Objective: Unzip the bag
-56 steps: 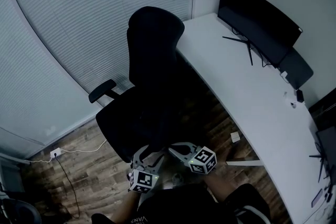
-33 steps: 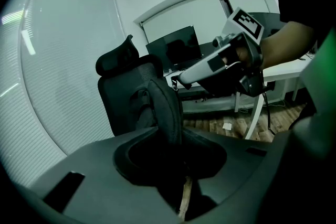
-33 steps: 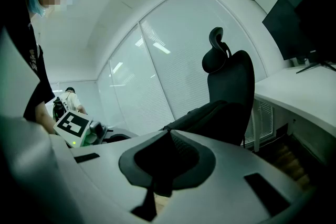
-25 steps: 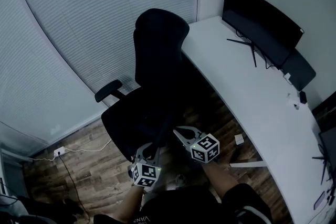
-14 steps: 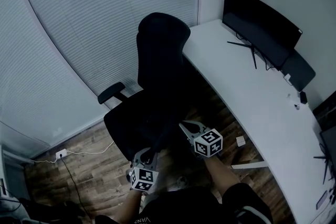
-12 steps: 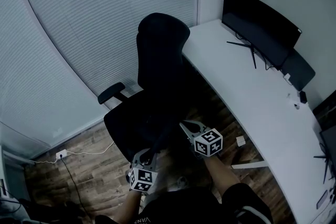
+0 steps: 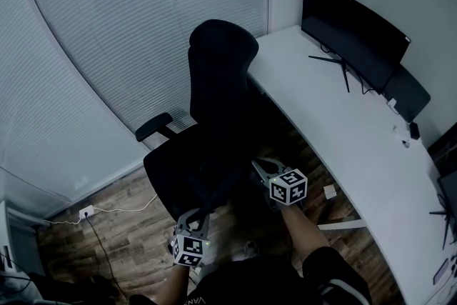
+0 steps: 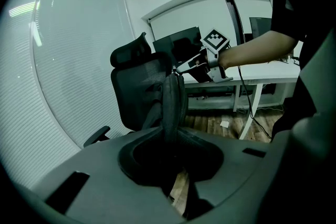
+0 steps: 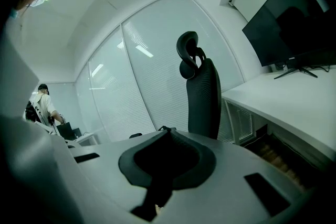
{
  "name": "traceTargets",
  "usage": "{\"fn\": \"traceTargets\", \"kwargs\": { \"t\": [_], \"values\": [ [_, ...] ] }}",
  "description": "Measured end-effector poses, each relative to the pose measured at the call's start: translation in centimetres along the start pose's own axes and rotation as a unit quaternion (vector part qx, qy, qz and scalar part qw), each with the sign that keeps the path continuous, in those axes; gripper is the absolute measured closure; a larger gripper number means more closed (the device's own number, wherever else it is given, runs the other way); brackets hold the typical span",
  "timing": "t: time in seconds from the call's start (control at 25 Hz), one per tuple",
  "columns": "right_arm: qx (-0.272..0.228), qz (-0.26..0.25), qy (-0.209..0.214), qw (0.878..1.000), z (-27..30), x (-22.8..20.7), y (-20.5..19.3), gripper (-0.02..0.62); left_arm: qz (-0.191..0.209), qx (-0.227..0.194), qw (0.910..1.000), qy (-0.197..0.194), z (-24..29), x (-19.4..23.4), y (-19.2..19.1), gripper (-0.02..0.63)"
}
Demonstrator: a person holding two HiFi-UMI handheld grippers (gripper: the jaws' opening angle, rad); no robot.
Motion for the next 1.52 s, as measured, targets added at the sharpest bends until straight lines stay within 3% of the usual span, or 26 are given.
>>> {"fn": "traceTargets", "kwargs": {
  "t": [0.24,0.64,0.92,1.04,1.2,1.52],
  "values": [
    [0.011,0.018,-0.014,1.000,1.0,-2.2,-0.5,0.549,-0.016,0.008,0.9998,-0.009,-0.3,0.3,-0.2,0.529],
    [0.020,0.048,-0.036,0.998,1.8,-4.4,-1.6,0.548,-0.010,0.004,0.9998,-0.015,0.2,0.4,-0.4,0.529],
    [-0.003,0.049,-0.054,0.997,1.4,-3.4,-1.2,0.548,-0.035,0.018,0.9975,-0.059,0.0,-0.2,0.2,0.496],
    [-0.017,0.061,-0.066,0.996,1.0,-2.8,-1.4,0.546,-0.023,0.005,0.9970,-0.074,0.1,-0.1,-0.5,0.450],
    [-0.027,0.066,-0.088,0.994,0.5,-1.7,-1.7,0.546,-0.039,-0.022,0.9943,-0.097,-0.5,0.1,0.6,0.415],
    [-0.056,0.070,-0.113,0.990,-1.2,1.6,-1.6,0.543,-0.032,-0.069,0.9904,-0.116,-1.0,1.1,1.3,0.408]
  ]
}}
Point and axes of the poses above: the fingertips, and each gripper's own axes: z forward along the fingers, x to its left, y out of its top, the point moved 3 cm from there along -z, backward along the fingers, and after that the axes turned 6 degrees about y, right-handed, at the moved point
